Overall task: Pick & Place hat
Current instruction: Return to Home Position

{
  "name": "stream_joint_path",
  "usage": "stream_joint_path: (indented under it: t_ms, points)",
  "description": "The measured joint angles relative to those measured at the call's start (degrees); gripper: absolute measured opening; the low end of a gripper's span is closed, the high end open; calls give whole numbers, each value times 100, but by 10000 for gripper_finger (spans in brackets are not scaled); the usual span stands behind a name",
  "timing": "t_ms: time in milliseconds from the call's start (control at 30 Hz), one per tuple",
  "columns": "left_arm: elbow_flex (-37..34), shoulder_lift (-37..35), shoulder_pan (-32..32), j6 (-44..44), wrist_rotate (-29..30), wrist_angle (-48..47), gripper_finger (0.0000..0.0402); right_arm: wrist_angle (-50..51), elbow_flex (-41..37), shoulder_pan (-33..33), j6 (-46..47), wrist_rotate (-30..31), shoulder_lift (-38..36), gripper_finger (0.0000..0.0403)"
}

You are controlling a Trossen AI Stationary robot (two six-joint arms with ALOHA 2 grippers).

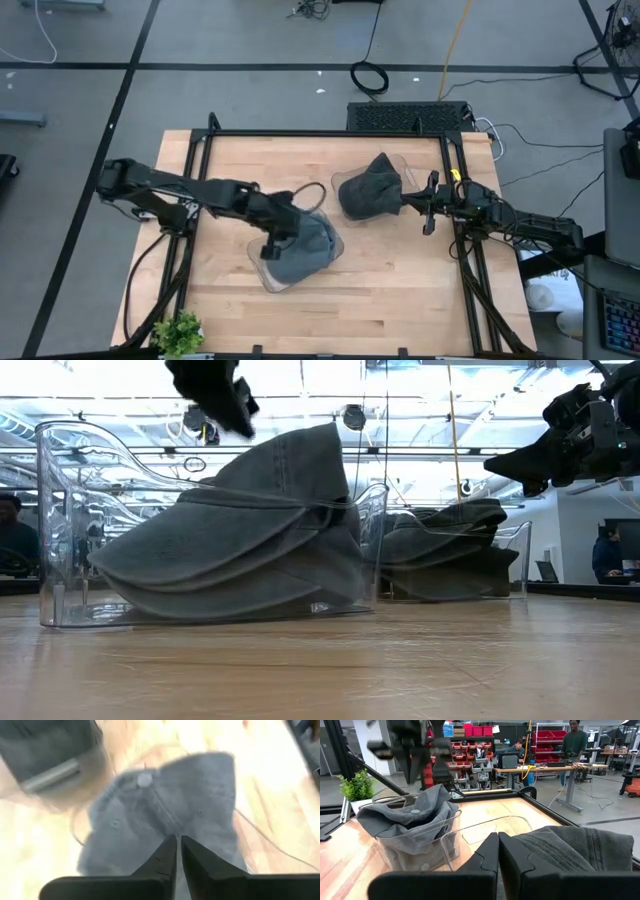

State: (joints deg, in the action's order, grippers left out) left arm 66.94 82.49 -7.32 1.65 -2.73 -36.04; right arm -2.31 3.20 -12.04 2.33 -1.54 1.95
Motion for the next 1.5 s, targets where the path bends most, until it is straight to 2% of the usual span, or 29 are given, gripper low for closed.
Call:
stream_joint_path:
  t_ms: [167, 333, 567, 667, 867, 1000, 1100, 1267, 1367, 1500]
  points:
    - [4, -803, 94, 184, 418, 20, 49, -2, -1, -1, 2, 2, 1, 0]
    - [4, -1610, 108, -436, 899, -1, 51, 0, 1, -2, -1, 0, -1, 0]
    - [-17, -2572, 114, -53, 1229, -217, 51, 0, -2, 0, 2, 0, -1, 0]
    - [-310, -3089, 125, 267, 1237, 60, 48, -1, 0, -1, -1, 0, -1, 0]
    - [-1613, -4659, 314, 448, 1294, 1153, 40, 0, -1, 0, 1, 0, -1, 0]
    - [-2845, -5813, 493, 163, 1842, 1928, 44, -1, -1, -1, 2, 0, -1, 0]
    - [-3660, -6432, 557, -35, 1926, 2570, 50, 0, 0, 1, 1, 0, -1, 0]
    - [-4566, -7013, 554, -4, 1713, 3033, 57, -1, 0, 0, -382, 0, -1, 0]
    - [-4912, -7146, 554, -26, 1669, 3035, 56, 0, 1, -1, -759, 0, -1, 0]
    - [-5298, -7210, 554, -17, 1484, 3128, 49, 0, 1, 0, -753, 0, -1, 0]
